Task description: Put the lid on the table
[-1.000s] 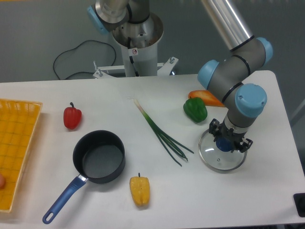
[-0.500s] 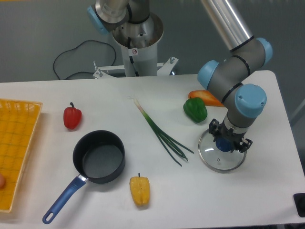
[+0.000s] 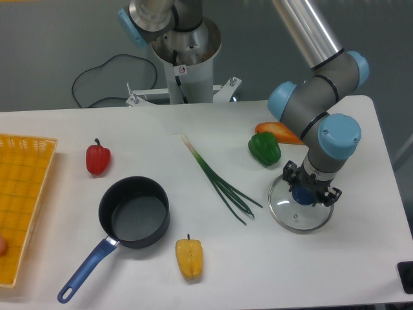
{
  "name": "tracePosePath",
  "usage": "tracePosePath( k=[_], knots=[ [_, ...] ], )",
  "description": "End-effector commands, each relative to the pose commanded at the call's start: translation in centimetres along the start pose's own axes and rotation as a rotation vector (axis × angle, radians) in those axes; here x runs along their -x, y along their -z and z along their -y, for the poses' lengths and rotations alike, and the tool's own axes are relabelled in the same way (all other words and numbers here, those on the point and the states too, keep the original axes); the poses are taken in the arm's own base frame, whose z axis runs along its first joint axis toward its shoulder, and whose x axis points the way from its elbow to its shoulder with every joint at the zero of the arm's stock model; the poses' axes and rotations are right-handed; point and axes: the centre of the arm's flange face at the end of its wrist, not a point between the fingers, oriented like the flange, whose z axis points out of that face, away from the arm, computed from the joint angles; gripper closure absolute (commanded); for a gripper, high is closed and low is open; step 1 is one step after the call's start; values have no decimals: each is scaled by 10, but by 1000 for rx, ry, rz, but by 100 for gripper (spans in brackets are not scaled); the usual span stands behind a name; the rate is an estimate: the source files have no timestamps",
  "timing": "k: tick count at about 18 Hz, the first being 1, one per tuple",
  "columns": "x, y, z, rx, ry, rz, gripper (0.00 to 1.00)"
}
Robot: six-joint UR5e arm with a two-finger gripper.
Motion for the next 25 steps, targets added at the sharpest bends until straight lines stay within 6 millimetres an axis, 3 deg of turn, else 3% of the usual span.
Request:
tracePosePath(
  k=[22, 25],
  knots=[
    [-4, -1, 1, 1, -3, -3, 21],
    [-5, 6, 5, 0, -11, 11, 9]
  ],
)
